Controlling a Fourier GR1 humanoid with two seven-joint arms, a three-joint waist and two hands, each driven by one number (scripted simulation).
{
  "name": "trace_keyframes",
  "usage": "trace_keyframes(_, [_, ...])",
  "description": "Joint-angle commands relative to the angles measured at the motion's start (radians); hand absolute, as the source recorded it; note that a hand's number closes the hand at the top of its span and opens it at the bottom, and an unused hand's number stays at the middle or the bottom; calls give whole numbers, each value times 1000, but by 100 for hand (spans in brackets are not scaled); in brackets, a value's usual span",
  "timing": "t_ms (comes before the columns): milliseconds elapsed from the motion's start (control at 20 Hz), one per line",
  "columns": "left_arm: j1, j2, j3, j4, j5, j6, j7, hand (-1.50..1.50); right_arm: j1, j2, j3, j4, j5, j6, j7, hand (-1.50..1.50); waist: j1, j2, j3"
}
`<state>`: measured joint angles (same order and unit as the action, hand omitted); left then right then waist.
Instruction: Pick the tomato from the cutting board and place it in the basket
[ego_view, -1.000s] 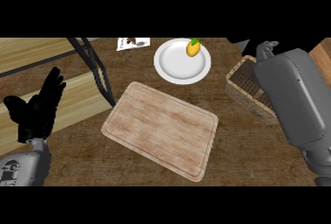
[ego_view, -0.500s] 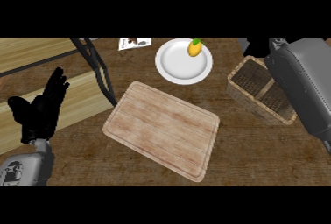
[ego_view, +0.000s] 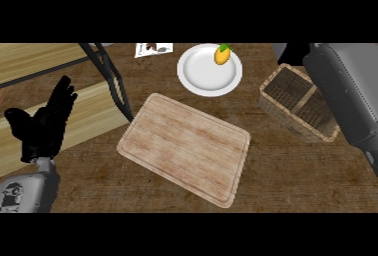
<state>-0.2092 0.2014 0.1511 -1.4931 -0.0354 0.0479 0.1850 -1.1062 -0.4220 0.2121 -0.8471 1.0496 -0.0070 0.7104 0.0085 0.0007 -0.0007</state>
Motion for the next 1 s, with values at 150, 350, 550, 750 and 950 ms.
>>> trace_keyframes(150, [52,26,18,-51,20,-30,18,0,-8,17,-50,89,-27,122,-32,150,7,0,1])
trace_keyframes(350, [44,-25,-9,12,-8,-1,-60,0,17,11,-76,145,10,47,-83,150,4,2,1])
trace_keyframes(550, [-53,-10,0,45,-15,17,15,0,30,15,-93,108,27,36,-79,150,-2,1,1])
trace_keyframes(750, [13,-45,-30,-10,-35,34,-7,0,52,2,-107,155,47,26,-121,150,1,1,1])
trace_keyframes(950, [-64,-6,6,47,-11,11,15,0,49,13,-105,192,88,18,-117,150,0,2,1])
